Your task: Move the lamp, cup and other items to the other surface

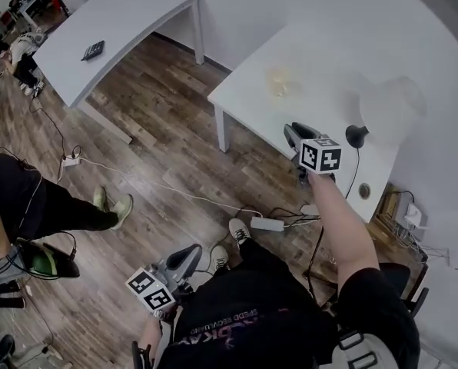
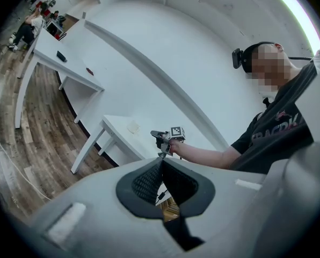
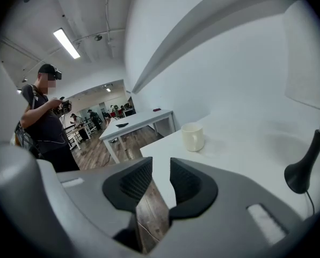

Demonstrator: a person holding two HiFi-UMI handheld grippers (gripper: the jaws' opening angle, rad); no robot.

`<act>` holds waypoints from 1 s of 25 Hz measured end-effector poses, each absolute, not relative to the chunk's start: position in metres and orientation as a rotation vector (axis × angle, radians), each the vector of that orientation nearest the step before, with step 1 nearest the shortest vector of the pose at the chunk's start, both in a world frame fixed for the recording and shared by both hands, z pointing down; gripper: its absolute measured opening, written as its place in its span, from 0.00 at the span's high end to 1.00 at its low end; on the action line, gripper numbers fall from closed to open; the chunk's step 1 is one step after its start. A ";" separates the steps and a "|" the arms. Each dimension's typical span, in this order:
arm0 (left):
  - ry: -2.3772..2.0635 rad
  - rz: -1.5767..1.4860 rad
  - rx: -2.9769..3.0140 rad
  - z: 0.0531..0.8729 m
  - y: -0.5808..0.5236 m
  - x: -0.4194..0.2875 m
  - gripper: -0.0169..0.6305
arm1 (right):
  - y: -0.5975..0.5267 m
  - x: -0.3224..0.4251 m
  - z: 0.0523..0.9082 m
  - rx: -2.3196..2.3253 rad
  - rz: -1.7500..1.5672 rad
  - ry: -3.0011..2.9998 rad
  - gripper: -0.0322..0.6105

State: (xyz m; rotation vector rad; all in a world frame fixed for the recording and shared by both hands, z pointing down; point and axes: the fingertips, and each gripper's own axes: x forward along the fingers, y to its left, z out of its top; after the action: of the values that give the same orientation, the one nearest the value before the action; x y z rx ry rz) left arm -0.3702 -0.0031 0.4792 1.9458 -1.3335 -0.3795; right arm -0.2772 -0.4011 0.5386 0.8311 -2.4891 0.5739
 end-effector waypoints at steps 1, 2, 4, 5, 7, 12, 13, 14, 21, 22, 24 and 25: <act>-1.340 -0.377 1.931 0.482 -0.005 -0.370 0.98 | -0.414 -0.280 0.545 0.839 0.574 -2.475 0.79; -1.346 -0.376 1.915 0.485 -0.007 -0.370 0.98 | -0.427 -0.282 0.553 0.843 0.574 -2.460 0.79; -1.358 -0.380 1.886 0.490 -0.012 -0.371 0.98 | -0.452 -0.288 0.567 0.850 0.562 -2.422 0.78; -1.364 -0.382 1.874 0.492 -0.015 -0.371 0.98 | -0.465 -0.291 0.573 0.855 0.551 -2.402 0.77; -1.380 -0.377 1.845 0.496 -0.020 -0.372 0.98 | -0.488 -0.297 0.584 0.861 0.541 -2.363 0.76; -1.438 -0.385 1.758 0.506 -0.028 -0.384 0.98 | -0.532 -0.309 0.611 0.858 0.558 -2.275 0.72; -1.445 -0.389 1.744 0.507 -0.029 -0.386 0.98 | -0.538 -0.312 0.614 0.857 0.558 -2.262 0.72; -1.452 -0.392 1.731 0.509 -0.029 -0.388 0.98 | -0.543 -0.315 0.617 0.855 0.557 -2.251 0.71; -1.490 -0.407 1.664 0.514 -0.030 -0.396 0.98 | -0.569 -0.326 0.639 0.845 0.562 -2.163 0.75; -1.493 -0.412 1.656 0.515 -0.029 -0.398 0.98 | -0.570 -0.329 0.641 0.839 0.555 -2.163 0.77; -1.496 -0.422 1.640 0.519 -0.027 -0.401 0.98 | -0.570 -0.334 0.643 0.827 0.530 -2.171 0.84; -1.496 -0.427 1.634 0.521 -0.027 -0.401 0.98 | -0.570 -0.335 0.643 0.824 0.515 -2.175 0.86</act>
State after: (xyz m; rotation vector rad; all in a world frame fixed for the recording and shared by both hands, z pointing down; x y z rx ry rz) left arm -0.4013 -0.0269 0.5209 1.6342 -1.4959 -0.4273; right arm -0.3350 -0.5699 0.6430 0.8244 -2.1747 0.5153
